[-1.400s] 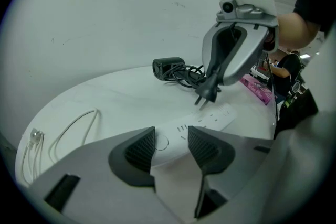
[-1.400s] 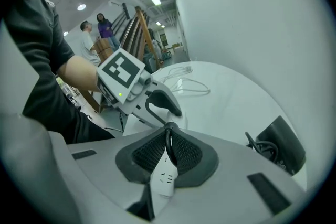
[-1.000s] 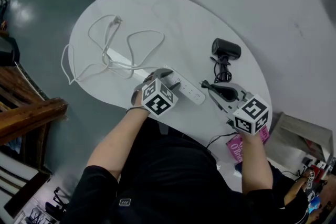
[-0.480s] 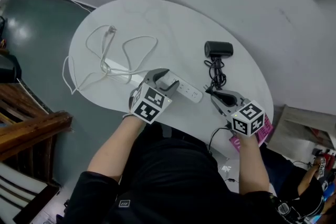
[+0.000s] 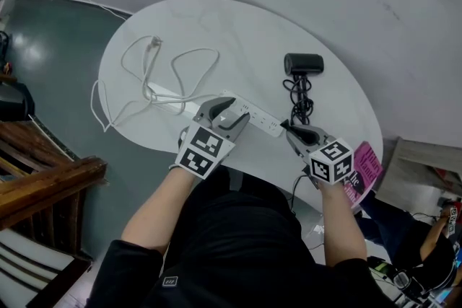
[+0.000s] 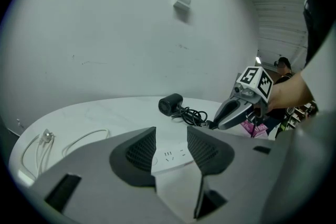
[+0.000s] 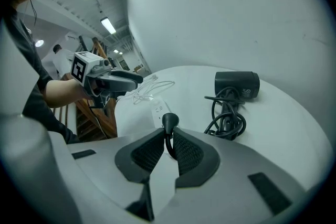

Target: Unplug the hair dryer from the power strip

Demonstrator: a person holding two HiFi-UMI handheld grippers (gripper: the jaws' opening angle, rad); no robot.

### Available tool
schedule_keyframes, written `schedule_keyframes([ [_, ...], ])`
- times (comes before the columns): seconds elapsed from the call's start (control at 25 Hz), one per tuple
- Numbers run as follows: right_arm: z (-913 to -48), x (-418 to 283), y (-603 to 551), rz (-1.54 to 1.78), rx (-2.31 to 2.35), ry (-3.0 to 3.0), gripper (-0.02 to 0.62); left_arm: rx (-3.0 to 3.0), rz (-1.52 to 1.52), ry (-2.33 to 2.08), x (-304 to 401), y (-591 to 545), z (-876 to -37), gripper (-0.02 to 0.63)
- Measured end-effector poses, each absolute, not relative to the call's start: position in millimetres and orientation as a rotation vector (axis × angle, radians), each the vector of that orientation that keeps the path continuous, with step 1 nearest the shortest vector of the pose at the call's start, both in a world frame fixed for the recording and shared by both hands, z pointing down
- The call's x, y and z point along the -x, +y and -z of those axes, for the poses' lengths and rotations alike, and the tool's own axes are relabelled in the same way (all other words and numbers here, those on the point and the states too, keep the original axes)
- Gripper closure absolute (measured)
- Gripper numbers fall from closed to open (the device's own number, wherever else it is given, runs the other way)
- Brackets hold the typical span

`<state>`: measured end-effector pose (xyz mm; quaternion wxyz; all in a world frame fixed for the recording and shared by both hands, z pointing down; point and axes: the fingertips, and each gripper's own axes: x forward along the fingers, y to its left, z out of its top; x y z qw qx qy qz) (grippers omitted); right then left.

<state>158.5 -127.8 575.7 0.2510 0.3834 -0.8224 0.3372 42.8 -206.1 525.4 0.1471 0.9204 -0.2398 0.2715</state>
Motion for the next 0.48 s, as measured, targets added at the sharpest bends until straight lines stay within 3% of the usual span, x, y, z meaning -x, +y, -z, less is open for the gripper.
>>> schedule_keyframes([
  [0.48, -606.6, -146.7, -120.2, -0.980, -1.192, -2.117, 0.531, -2.687, -0.705, -0.693, -36.5, -195.2, -505.8, 0.431],
])
